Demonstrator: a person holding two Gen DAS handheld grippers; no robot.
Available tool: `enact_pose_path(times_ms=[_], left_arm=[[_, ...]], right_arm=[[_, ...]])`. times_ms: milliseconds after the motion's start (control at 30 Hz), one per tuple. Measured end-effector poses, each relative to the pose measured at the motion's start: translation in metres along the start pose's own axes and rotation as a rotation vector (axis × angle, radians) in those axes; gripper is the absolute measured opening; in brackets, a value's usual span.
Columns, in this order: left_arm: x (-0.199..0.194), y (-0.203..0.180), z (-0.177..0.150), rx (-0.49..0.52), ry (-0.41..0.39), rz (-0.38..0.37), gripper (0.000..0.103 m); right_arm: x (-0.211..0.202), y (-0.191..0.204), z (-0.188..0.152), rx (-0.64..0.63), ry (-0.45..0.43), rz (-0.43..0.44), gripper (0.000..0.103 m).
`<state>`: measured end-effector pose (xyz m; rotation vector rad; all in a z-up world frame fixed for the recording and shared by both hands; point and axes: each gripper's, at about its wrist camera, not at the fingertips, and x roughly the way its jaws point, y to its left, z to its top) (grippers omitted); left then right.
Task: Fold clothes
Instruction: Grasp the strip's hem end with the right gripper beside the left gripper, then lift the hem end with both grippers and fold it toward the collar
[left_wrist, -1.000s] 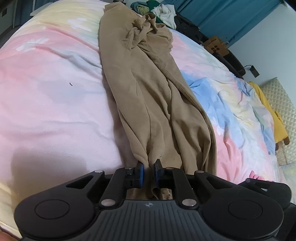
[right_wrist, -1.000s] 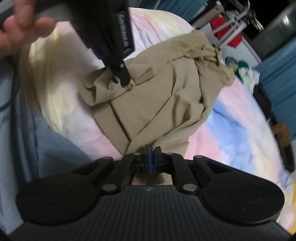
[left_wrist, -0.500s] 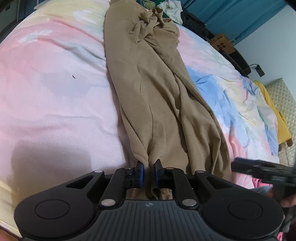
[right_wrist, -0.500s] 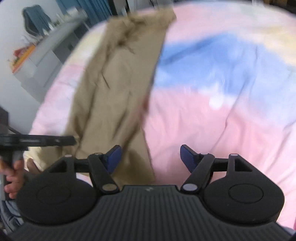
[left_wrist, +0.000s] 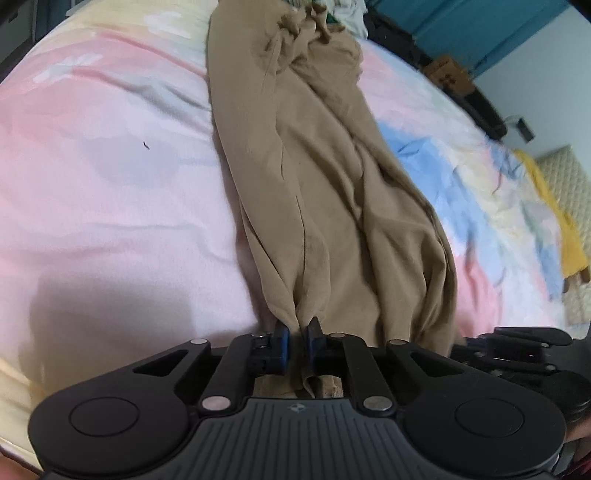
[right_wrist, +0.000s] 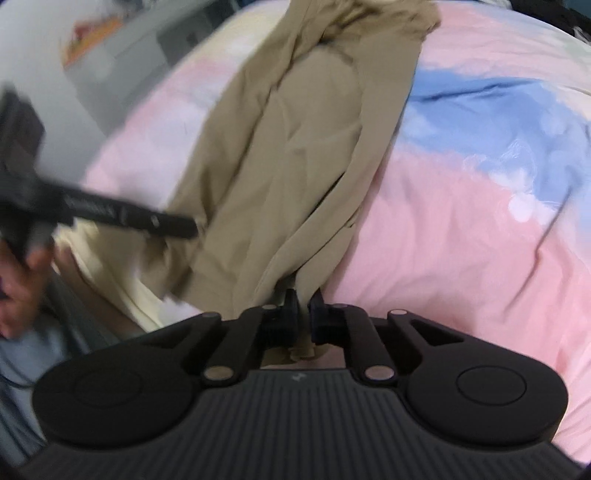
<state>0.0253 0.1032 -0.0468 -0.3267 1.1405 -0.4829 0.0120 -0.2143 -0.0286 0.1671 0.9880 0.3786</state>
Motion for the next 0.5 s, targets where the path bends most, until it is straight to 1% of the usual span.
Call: enact_pose_path(times_ms=[167,400,500], left_arm=[[-0.037,-0.002,0.004,-0.055,-0.122,-0.113,0.009],[-0.127,-0.045,0.012,0.008,-0.276,-0.183,0.008],[-0.158,-0.065,-0.002,0.056,-0.317,-0.187,0.008]], right_arm=[[-0.043,-0.004,0.011,0.027,-0.13,0.033,0.008],[-0.124,0.012,0.022,0.017,-0.322,0.122,0.008],[-0.16,0.02,0.027,0.01,-0.404,0.164,0.008]])
